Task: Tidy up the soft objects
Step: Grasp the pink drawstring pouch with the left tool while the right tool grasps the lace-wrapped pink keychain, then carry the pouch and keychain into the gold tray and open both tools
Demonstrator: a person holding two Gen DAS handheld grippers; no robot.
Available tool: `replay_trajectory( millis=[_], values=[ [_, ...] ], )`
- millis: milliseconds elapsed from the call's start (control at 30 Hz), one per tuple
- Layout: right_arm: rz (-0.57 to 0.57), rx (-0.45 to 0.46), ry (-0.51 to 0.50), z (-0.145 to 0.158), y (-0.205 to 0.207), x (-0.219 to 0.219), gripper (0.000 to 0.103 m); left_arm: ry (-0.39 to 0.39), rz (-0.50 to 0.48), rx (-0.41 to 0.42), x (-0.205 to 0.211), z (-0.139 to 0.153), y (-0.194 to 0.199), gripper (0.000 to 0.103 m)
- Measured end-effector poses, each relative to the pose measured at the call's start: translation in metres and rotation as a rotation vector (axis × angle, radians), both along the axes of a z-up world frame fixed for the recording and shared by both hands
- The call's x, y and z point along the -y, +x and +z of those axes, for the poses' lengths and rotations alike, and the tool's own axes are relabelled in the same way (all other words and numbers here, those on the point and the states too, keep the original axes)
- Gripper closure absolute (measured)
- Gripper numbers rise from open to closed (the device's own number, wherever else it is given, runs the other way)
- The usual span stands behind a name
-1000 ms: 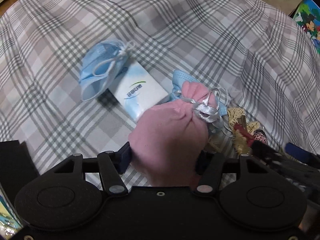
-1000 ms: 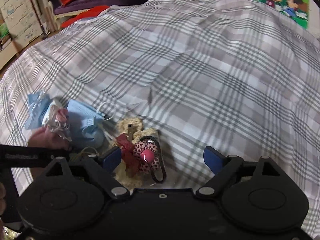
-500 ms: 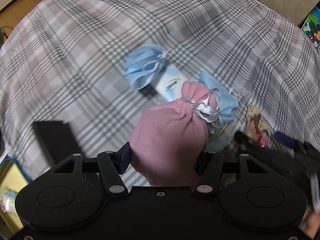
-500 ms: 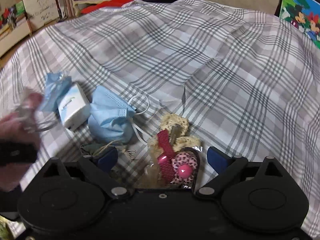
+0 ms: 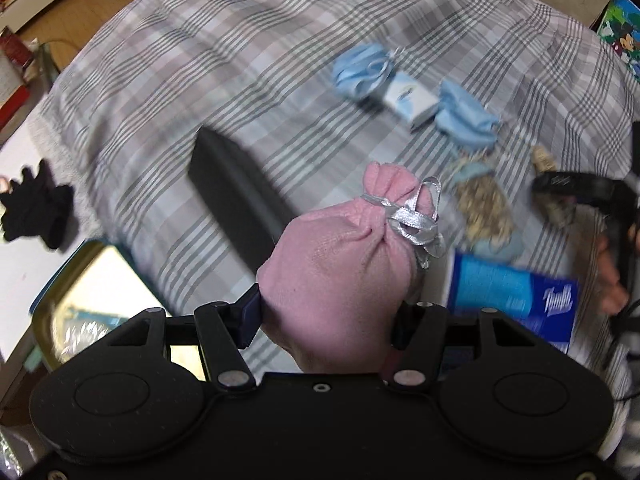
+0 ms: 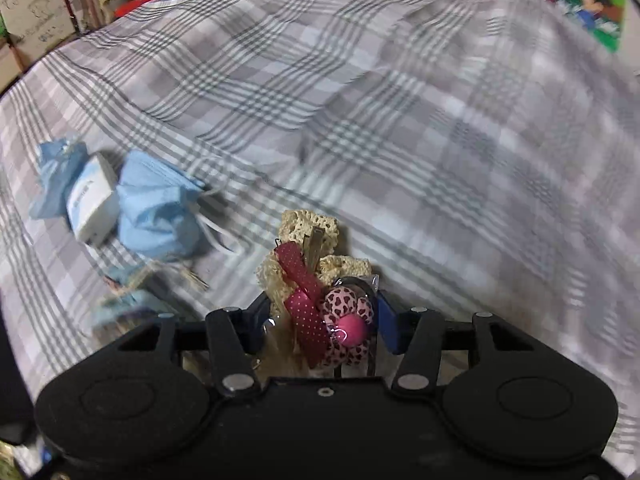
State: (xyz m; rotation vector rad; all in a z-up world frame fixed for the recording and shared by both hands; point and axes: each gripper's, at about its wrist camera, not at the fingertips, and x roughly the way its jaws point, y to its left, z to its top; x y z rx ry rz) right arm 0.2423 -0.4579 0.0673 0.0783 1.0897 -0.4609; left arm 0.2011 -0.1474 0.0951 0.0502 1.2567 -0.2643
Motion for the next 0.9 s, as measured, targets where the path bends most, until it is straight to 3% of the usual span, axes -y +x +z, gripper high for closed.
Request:
replay_trajectory(
  millis=[233,433,667,900],
  values=[
    [-0.086,-0.019,-0.029,0.028,-0.068,0.006,0.051,0.018,-0.007,-0.029,-0.033,-0.009,-0.043,0.046],
    [-0.077,-0.067,-0.039,0.034,-0.143,-0.009,0.051,0.009,0.016,-0.056,-0.056,-0.021,-0.073,0.046],
    [0.006,-0.104,0.002,0.037,-0.219,-0.055,0.051,0.006,0.061,-0.102,-0.086,-0.042,-0.096,0.046],
    [0.142,-0.069,0.096,0.05,-0.251,-0.12,0.051,0.013,0.142,-0.13,-0.126,-0.058,-0.11,0.046]
  ],
)
